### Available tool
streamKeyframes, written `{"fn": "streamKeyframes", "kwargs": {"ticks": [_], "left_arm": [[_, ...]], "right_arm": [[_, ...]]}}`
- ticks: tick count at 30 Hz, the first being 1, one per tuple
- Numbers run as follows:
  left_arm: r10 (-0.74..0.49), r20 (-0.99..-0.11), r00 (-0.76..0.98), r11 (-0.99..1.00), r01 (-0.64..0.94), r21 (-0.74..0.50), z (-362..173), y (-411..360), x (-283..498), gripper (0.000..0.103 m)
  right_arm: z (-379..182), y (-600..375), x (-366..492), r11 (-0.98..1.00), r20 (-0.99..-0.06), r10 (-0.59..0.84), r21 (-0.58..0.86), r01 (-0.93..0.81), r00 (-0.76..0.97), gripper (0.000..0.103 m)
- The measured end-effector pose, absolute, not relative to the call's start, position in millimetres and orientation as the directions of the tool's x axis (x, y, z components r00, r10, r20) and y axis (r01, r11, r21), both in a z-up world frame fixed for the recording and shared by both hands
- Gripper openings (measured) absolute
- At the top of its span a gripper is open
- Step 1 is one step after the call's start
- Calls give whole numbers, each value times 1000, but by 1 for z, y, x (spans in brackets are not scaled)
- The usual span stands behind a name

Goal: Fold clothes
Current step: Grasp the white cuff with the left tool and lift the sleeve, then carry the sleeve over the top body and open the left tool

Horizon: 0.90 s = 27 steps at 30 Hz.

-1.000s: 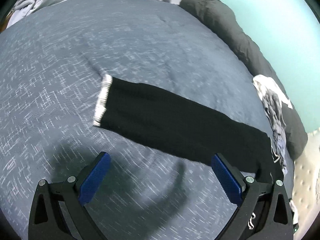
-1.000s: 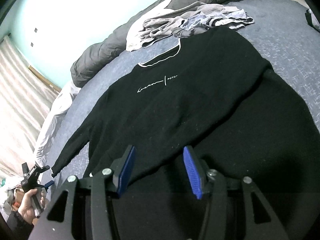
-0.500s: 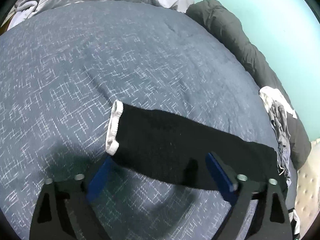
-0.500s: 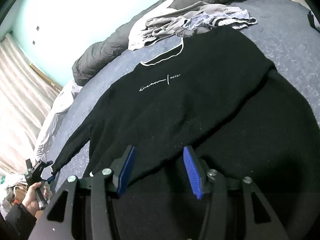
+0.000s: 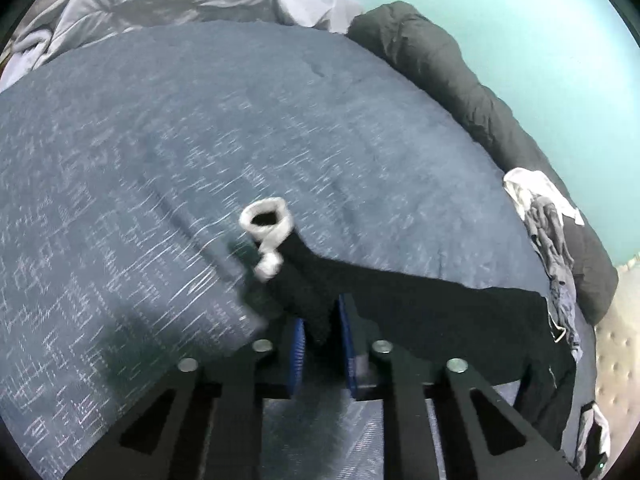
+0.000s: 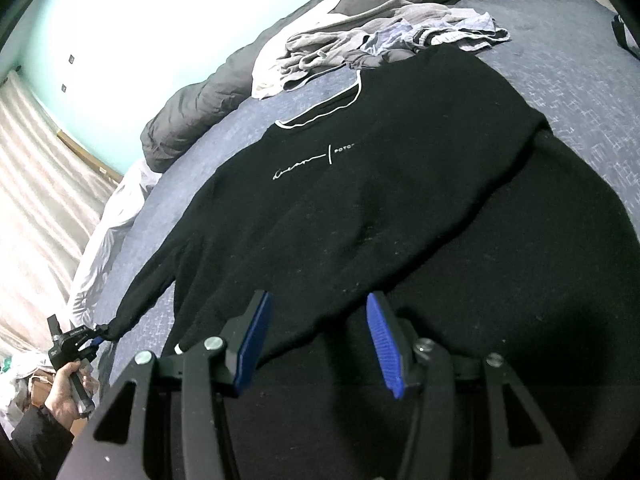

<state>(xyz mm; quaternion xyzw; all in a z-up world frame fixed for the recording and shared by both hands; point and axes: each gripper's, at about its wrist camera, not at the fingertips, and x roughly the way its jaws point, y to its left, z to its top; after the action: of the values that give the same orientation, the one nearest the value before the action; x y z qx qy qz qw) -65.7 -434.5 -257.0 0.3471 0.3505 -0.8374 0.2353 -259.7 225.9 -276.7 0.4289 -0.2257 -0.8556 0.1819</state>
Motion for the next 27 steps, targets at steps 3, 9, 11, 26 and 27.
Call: {"fn": "streamKeyframes", "kwargs": {"ticks": [3, 9, 11, 26, 27], "left_arm": [[-142, -731, -667, -675, 605, -421, -242, -428, -76, 7], [-103, -693, -713, -725, 531, -438, -211, -403, -104, 7], [-83, -678, -730, -744, 498, -445, -198, -390, -119, 7], [223, -544, -809, -889, 61, -454, -82, -166, -295, 7], [253, -537, -805, -892, 22, -452, -77, -145, -301, 7]], "right_arm": [[-276, 228, -260, -830, -649, -505, 545, 116, -568, 51], [-277, 235, -261, -823, -644, -507, 558, 101, -574, 51], [-275, 237, -261, -820, -638, -509, 563, 102, -578, 51], [-265, 272, -267, -791, -601, -508, 610, 57, -617, 51], [-263, 277, -268, -789, -597, -505, 612, 53, -623, 51]]}}
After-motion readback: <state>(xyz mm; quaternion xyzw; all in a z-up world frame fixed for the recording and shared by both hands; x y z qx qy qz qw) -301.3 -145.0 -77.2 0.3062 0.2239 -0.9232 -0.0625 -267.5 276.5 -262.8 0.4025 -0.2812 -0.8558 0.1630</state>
